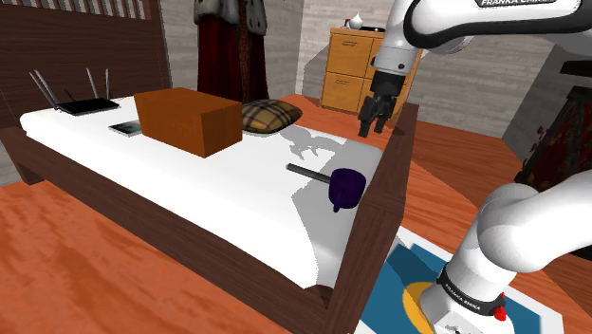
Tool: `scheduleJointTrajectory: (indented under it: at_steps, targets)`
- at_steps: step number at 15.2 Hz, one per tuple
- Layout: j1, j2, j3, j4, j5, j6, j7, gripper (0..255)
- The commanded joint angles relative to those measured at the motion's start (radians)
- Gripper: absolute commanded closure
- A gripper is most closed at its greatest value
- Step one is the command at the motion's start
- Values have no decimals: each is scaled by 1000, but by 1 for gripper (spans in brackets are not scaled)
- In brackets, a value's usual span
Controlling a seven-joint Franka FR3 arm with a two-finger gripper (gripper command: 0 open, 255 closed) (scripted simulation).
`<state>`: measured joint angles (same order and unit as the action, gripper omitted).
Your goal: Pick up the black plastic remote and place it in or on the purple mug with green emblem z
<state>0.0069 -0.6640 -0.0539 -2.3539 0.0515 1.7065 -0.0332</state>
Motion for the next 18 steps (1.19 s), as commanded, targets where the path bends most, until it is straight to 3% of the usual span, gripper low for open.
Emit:
scheduleJointTrajectory:
  at_steps: [1,9,18]
  targets:
    - [2,62,-17,3,-7,56,-35,0]
    - [12,329,-75,41,-9,265,-173,0]
    - [18,672,-114,191,40,432,-333,0]
